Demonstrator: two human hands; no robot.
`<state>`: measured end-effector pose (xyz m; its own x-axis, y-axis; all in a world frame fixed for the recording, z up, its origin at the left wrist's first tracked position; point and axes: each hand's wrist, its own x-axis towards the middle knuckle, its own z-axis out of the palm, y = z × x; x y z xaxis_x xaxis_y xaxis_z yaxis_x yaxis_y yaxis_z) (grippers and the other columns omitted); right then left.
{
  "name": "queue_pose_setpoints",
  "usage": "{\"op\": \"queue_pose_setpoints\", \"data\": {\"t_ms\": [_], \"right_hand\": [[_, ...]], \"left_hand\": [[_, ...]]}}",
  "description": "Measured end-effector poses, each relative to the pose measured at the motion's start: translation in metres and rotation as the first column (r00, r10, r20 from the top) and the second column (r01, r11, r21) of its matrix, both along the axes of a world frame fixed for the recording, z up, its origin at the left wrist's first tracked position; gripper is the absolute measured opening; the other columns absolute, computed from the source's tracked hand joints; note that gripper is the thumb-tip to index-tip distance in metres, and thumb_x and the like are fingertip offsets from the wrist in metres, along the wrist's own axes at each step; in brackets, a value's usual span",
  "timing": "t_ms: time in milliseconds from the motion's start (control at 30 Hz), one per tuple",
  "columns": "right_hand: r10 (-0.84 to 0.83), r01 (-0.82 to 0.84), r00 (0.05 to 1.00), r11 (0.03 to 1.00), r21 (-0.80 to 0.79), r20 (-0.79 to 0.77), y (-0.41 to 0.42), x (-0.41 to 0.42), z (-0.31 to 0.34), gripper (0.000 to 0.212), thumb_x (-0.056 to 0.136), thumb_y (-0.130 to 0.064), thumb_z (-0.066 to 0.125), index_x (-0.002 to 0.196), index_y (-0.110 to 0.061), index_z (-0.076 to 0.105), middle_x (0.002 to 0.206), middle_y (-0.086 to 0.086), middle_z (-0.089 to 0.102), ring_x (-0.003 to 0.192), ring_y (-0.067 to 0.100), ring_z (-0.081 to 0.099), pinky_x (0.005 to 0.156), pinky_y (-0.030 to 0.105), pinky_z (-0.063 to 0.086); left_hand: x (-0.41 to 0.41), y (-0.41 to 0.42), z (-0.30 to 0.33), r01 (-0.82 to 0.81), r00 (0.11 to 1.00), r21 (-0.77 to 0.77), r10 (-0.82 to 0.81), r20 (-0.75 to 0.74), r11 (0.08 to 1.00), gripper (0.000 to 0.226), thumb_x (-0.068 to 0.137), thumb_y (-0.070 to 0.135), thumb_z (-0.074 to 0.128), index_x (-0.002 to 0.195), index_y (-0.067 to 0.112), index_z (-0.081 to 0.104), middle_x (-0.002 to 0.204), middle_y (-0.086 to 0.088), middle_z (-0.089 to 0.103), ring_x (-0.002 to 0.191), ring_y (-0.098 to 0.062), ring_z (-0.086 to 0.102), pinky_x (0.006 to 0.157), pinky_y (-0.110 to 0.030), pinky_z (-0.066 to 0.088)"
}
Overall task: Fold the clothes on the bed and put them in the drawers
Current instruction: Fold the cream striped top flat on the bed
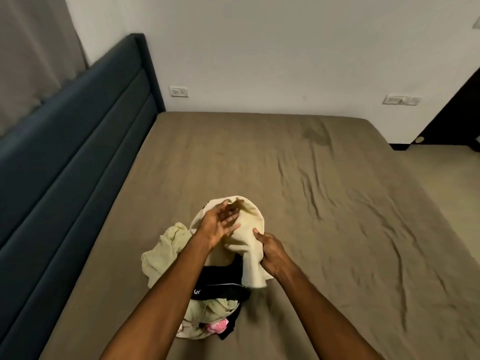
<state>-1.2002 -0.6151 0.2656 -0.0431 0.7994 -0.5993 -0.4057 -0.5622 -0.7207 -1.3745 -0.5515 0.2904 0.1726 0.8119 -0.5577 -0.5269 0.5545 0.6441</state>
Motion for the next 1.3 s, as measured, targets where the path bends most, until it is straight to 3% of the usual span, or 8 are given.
{"op": "queue_pose_setpoints", "data": {"t_ms": [200, 300, 400, 500, 667, 1000, 1133, 1300], "right_hand": [[-0.213, 0.211, 0.942, 0.977, -0.038, -0.257, 0.02, 0.011, 0.038, 0.032, 0.103, -0.018, 0.057, 0.119, 0.009, 0.059, 0.11, 0.031, 0.068, 0.099, 0.042, 0.067, 0.108, 0.058, 0.046], [-0.319, 0.323, 0.913, 0.946, -0.028, -0.255, 0.018, 0.02, 0.045, 0.017, 0.104, -0.014, 0.053, 0.099, -0.001, 0.061, 0.078, 0.018, 0.071, 0.068, 0.03, 0.071, 0.079, 0.047, 0.058], [-0.383, 0.389, 0.877, 0.92, -0.039, -0.29, 0.016, 0.026, 0.046, 0.022, 0.103, -0.016, 0.055, 0.086, -0.006, 0.064, 0.07, 0.01, 0.072, 0.062, 0.024, 0.072, 0.081, 0.045, 0.055], [-0.397, 0.426, 0.854, 0.904, 0.016, -0.337, 0.018, 0.036, 0.045, 0.015, 0.102, -0.015, 0.056, 0.092, -0.007, 0.063, 0.08, 0.011, 0.072, 0.078, 0.025, 0.07, 0.099, 0.047, 0.054], [-0.393, 0.442, 0.851, 0.894, 0.07, -0.347, 0.015, 0.061, 0.052, 0.014, 0.104, -0.007, 0.052, 0.096, -0.004, 0.063, 0.083, 0.015, 0.072, 0.069, 0.024, 0.075, 0.062, 0.033, 0.063], [-0.14, 0.006, 0.949, 0.904, 0.427, 0.283, -0.014, 0.078, 0.08, 0.041, 0.087, 0.001, 0.068, 0.124, -0.014, 0.059, 0.112, 0.015, 0.075, 0.075, 0.021, 0.072, 0.066, 0.035, 0.057], [-0.011, -0.208, 0.83, 0.922, 0.327, 0.558, -0.02, 0.081, 0.061, 0.046, 0.083, -0.01, 0.08, 0.122, -0.027, 0.064, 0.119, 0.002, 0.068, 0.083, 0.016, 0.069, 0.071, 0.035, 0.061], [0.127, -0.315, 0.793, 0.922, 0.223, 0.596, -0.029, 0.084, 0.053, 0.027, 0.091, -0.025, 0.075, 0.117, -0.029, 0.071, 0.106, 0.013, 0.07, 0.077, 0.017, 0.069, 0.064, 0.032, 0.057]], "left_hand": [[0.039, -0.042, -0.015, 0.302, 0.933, 0.108, -0.27, -0.24, 0.947, 0.064, 0.06, 0.066, 0.086, 0.107, 0.023, 0.078, 0.115, -0.006, 0.07, 0.099, -0.021, 0.061, 0.09, -0.038, 0.044], [0.052, -0.053, -0.019, 0.352, 0.923, 0.243, -0.292, -0.252, 0.904, 0.087, 0.055, 0.05, 0.098, 0.129, 0.018, 0.065, 0.126, -0.009, 0.07, 0.112, -0.026, 0.066, 0.103, -0.049, 0.051], [0.067, -0.059, -0.008, 0.509, 0.809, 0.34, -0.304, -0.503, 0.791, 0.095, 0.055, 0.033, 0.102, 0.138, 0.027, 0.056, 0.13, 0.001, 0.069, 0.122, -0.019, 0.065, 0.105, -0.045, 0.053], [0.08, -0.061, 0.007, 0.555, 0.761, 0.375, -0.273, -0.588, 0.742, 0.077, 0.065, 0.02, 0.098, 0.131, 0.029, 0.061, 0.123, 0.007, 0.072, 0.116, -0.01, 0.067, 0.098, -0.029, 0.055], [0.083, -0.054, 0.009, 0.571, 0.648, 0.368, -0.127, -0.751, 0.734, 0.025, 0.093, 0.013, 0.054, 0.1, 0.025, 0.075, 0.097, 0.003, 0.078, 0.09, -0.009, 0.071, 0.08, -0.035, 0.056], [0.103, -0.063, 0.005, 0.454, 0.603, 0.253, -0.086, -0.793, 0.854, 0.038, 0.105, 0.047, 0.05, 0.085, 0.016, 0.057, 0.076, 0.003, 0.059, 0.074, -0.016, 0.059, 0.062, -0.029, 0.046], [0.104, -0.067, 0.008, 0.628, 0.489, 0.246, -0.129, -0.863, 0.738, 0.028, 0.105, 0.033, 0.051, 0.085, 0.016, 0.06, 0.079, 0.003, 0.063, 0.077, -0.015, 0.062, 0.068, -0.03, 0.05], [0.098, -0.059, -0.005, 0.859, 0.291, 0.112, -0.296, -0.91, 0.5, 0.046, 0.088, 0.058, 0.046, 0.109, 0.026, 0.071, 0.104, 0.004, 0.075, 0.098, -0.011, 0.07, 0.089, -0.041, 0.057]]}}
